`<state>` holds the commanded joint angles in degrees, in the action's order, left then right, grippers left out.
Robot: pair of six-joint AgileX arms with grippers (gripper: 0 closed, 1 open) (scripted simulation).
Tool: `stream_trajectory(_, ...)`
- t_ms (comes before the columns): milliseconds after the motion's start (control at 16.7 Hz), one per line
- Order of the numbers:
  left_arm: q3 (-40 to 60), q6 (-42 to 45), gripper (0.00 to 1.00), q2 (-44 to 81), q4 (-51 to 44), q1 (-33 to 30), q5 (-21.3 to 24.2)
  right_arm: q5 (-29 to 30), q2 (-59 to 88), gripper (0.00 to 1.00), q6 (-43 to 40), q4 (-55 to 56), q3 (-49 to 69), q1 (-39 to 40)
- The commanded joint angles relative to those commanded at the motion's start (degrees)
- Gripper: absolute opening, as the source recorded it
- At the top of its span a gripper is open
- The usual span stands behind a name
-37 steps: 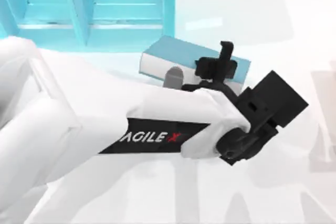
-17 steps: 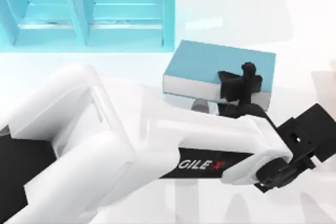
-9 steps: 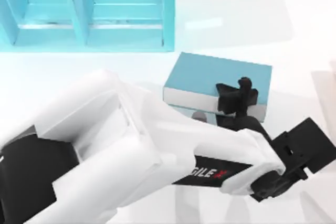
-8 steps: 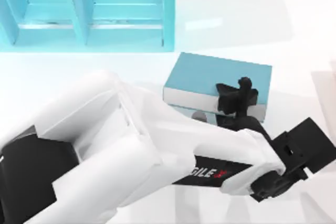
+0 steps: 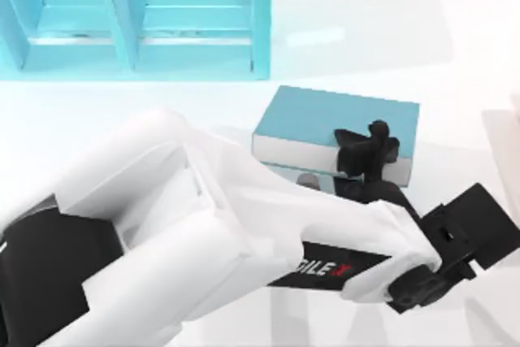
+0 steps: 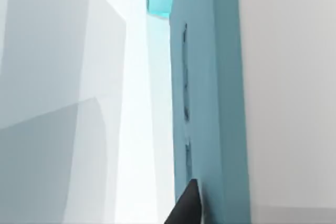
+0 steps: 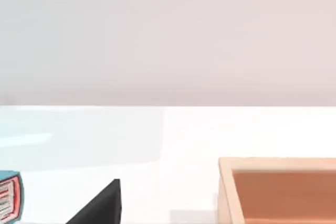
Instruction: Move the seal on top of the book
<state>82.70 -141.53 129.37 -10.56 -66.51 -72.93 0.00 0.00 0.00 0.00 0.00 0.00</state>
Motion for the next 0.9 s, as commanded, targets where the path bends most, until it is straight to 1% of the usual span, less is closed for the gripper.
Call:
stream_trajectory(360, 0.0, 0.0, 0.98, 0.0, 0.0, 0.0, 0.0, 0.0, 0.0, 1.0, 0.0, 0.0, 0.0, 0.0)
stream_trajectory(420, 0.0, 0.0, 1.0, 0.0, 0.0, 0.0, 0.0, 0.0, 0.0, 1.0, 0.0, 0.0, 0.0, 0.0)
stream_trajectory(900, -0.1, 0.0, 1.0, 0.0, 0.0, 0.0, 0.0, 0.0, 0.0, 1.0, 0.0, 0.0, 0.0, 0.0)
